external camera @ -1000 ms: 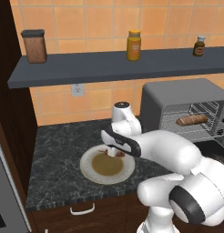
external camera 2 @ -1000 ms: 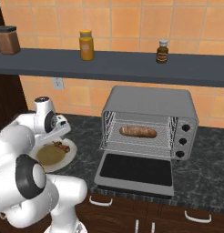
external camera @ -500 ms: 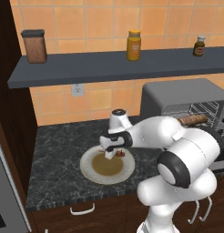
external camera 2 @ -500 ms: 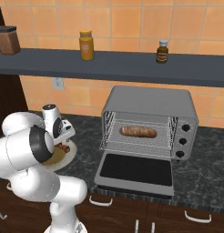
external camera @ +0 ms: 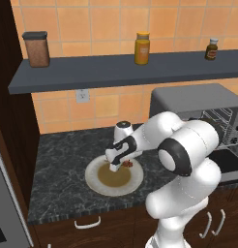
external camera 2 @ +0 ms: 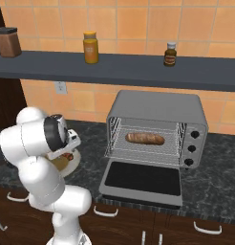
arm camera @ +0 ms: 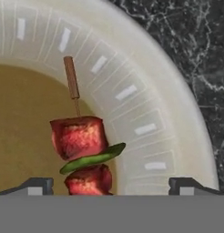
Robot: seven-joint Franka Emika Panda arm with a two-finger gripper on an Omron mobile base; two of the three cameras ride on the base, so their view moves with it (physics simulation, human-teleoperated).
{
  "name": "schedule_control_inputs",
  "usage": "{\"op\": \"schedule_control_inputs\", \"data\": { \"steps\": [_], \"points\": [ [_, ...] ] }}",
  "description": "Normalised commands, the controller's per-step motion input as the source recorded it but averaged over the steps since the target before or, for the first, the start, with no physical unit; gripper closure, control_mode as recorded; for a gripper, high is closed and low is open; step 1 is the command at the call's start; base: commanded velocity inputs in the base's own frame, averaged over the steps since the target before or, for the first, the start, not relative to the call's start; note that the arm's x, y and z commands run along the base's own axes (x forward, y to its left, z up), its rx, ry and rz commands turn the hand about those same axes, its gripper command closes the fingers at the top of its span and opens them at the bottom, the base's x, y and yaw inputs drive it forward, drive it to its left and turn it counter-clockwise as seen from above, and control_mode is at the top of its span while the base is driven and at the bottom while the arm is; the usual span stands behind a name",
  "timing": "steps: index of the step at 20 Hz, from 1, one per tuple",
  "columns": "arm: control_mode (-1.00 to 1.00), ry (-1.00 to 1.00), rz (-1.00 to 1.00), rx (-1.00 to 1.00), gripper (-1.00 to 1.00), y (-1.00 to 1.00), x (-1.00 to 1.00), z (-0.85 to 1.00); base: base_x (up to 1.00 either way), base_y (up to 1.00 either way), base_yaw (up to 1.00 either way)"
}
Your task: Pick up the kebab skewer and baguette bread, and place them inside the toaster oven. Close the toaster oven door and start by setting the timer.
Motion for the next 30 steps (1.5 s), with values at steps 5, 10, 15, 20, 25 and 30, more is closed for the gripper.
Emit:
{"op": "schedule_control_inputs", "data": {
  "steps": [5, 10, 15, 20, 25, 30],
  "points": [
    [-1.0, 0.0, 0.0, 0.0, 1.0, 0.0, 0.11, -0.21, 0.0, 0.0, 0.0],
    [-1.0, 0.0, 0.0, 0.0, 1.0, 0.0, 0.0, -0.16, 0.0, 0.0, 0.0],
    [-1.0, 0.0, 0.0, 0.0, 1.0, 0.0, 0.0, -0.23, 0.0, 0.0, 0.0],
    [-1.0, -0.05, 0.0, 0.0, 1.0, -0.14, -0.12, 0.32, 0.0, 0.0, 0.0],
    [-1.0, -0.01, 0.0, 0.0, 1.0, -0.29, -0.4, 0.92, 0.0, 0.0, 0.0],
    [-1.0, 0.0, 0.04, 0.0, 1.0, -0.47, -0.66, 0.76, 0.0, 0.0, 0.0]
  ]
}}
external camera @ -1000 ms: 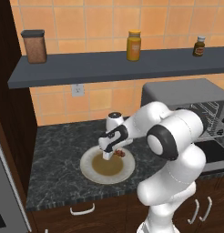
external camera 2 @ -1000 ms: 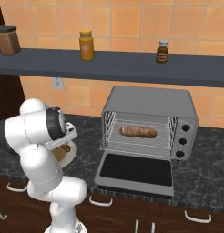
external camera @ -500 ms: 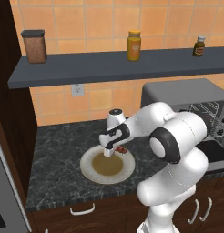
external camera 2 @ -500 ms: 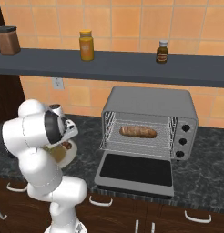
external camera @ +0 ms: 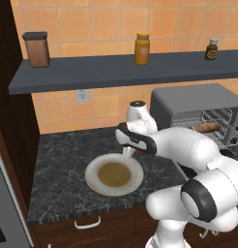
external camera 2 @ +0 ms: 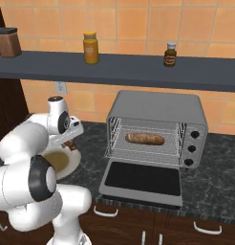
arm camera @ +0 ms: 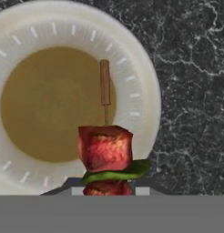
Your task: Pick up the kebab skewer and baguette bread, and place them inside the toaster oven. Close the toaster oven door and start by setting the timer.
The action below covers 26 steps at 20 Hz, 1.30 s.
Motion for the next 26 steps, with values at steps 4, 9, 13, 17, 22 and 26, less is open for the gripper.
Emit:
{"op": "schedule_control_inputs", "data": {
  "steps": [4, 9, 13, 17, 22, 26],
  "points": [
    [-1.0, 0.0, 0.16, -0.04, 1.0, -0.7, -0.95, 0.35, 0.0, 0.0, 0.0],
    [-1.0, 0.0, 0.23, -0.02, 1.0, -0.83, -0.9, 0.28, 0.0, 0.0, 0.0],
    [-1.0, -0.06, 0.22, 0.0, 1.0, -0.98, -0.51, 0.22, 0.0, 0.0, 0.0],
    [-1.0, -0.18, 0.16, -0.03, 1.0, -0.72, -0.36, 0.25, 0.0, 0.0, 0.0],
    [-1.0, -0.38, 0.11, 0.0, 1.0, -0.83, -0.2, 0.42, 0.0, 0.0, 0.0],
    [-1.0, -0.13, 0.13, 0.0, 1.0, -0.74, -0.1, 0.56, 0.0, 0.0, 0.0]
  ]
}}
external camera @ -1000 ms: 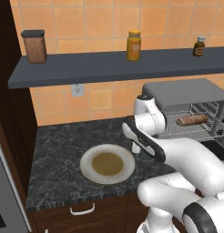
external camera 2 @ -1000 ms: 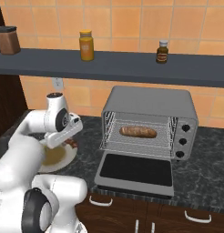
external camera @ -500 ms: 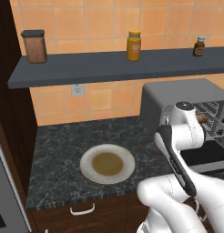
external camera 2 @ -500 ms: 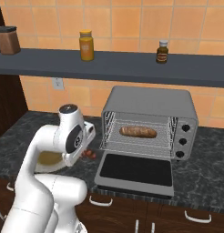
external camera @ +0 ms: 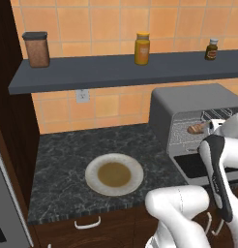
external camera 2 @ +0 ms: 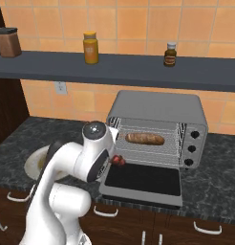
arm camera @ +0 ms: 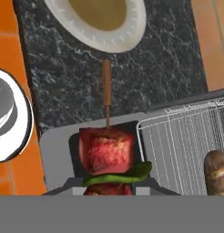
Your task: Pick up the kebab skewer and baguette bread, and place them inside the toaster oven. Close the toaster oven door and start by setting the timer.
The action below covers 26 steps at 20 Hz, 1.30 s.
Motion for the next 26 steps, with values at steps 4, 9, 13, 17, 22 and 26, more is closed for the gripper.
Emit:
{"op": "schedule_control_inputs", "data": {
  "steps": [4, 9, 13, 17, 22, 26],
  "points": [
    [-1.0, -0.01, 0.21, 0.0, 1.0, -0.63, 0.09, 0.13, 0.0, 0.0, 0.0],
    [-1.0, -0.03, 0.21, 0.0, 1.0, -0.37, 0.3, 0.06, 0.0, 0.0, 0.0],
    [-1.0, 0.0, 0.02, 0.0, 1.0, -0.3, 0.56, 0.0, 0.0, 0.0, 0.0],
    [-1.0, 0.0, 0.0, 0.0, 1.0, -0.27, 0.61, 0.01, 0.0, 0.0, 0.0],
    [-1.0, 0.0, 0.0, 0.0, 1.0, -0.35, 0.44, -0.02, 0.0, 0.0, 0.0],
    [-1.0, 0.0, 0.0, 0.0, 1.0, -0.18, 0.26, -0.18, 0.0, 0.0, 0.0]
  ]
}}
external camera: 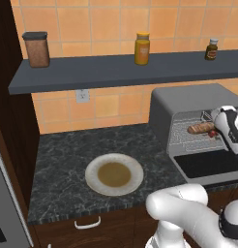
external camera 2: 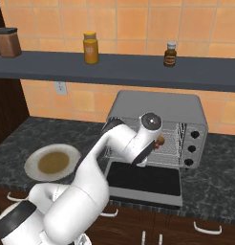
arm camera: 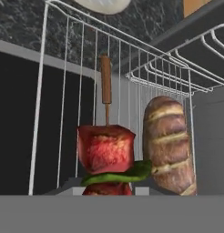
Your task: Pick up the kebab skewer and baguette bread, and place them inside the toaster oven. Close the toaster oven door and start by setting the timer.
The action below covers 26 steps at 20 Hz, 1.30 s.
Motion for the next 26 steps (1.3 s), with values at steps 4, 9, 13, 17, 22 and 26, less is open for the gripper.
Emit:
{"op": "schedule_control_inputs", "data": {
  "steps": [4, 9, 13, 17, 22, 26],
  "points": [
    [-1.0, 0.0, 0.0, 0.0, 1.0, 0.0, 0.26, -0.22, 0.0, 0.0, 0.0],
    [-1.0, 0.0, 0.0, 0.0, 1.0, -0.07, 0.33, -0.12, 0.0, 0.0, 0.0],
    [-1.0, 0.0, 0.0, 0.0, 1.0, -0.02, 0.34, -0.01, 0.0, 0.0, 0.0],
    [-1.0, 0.0, 0.0, 0.0, 1.0, 0.0, 0.25, -0.1, 0.0, 0.0, 0.0],
    [-1.0, 0.0, 0.0, 0.0, 1.0, 0.0, 0.07, -0.07, 0.0, 0.0, 0.0],
    [-1.0, 0.0, 0.0, 0.0, 1.0, 0.0, 0.09, 0.0, 0.0, 0.0, 0.0]
  ]
}}
